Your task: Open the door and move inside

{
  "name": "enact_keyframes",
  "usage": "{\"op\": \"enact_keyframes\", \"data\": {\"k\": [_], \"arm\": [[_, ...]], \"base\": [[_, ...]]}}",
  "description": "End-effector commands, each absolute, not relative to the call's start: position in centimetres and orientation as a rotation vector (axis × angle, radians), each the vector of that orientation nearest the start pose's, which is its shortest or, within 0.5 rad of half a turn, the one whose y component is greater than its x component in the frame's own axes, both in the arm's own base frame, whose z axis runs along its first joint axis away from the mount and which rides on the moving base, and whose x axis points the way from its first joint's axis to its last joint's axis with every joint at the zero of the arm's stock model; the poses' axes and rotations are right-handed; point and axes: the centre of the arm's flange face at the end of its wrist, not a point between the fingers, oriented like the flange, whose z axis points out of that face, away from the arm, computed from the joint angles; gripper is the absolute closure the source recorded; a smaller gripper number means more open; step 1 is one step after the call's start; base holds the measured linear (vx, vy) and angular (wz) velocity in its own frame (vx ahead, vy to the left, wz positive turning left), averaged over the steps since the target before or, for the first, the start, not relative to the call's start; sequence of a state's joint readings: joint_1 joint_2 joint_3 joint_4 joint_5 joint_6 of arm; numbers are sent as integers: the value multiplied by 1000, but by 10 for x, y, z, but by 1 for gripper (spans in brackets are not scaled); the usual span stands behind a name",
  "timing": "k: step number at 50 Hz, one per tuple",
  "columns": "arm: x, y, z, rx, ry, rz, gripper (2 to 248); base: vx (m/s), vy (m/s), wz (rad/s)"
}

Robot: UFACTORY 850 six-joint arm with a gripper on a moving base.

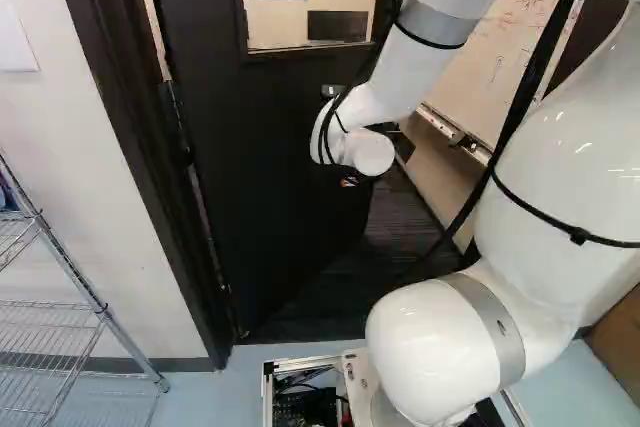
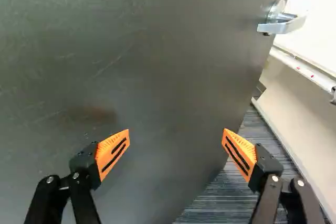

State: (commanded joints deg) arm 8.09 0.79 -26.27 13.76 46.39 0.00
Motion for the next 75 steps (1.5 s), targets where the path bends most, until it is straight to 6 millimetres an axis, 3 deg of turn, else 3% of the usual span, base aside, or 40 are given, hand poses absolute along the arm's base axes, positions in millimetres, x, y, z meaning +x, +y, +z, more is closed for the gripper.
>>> {"op": "enact_keyframes", "data": {"k": [31, 75], "arm": [[424, 54, 414, -2478, 478, -1811, 3], [454, 92, 413, -2455, 405, -1790, 3]], "base": [[0, 0, 0], [0, 0, 0]]}}
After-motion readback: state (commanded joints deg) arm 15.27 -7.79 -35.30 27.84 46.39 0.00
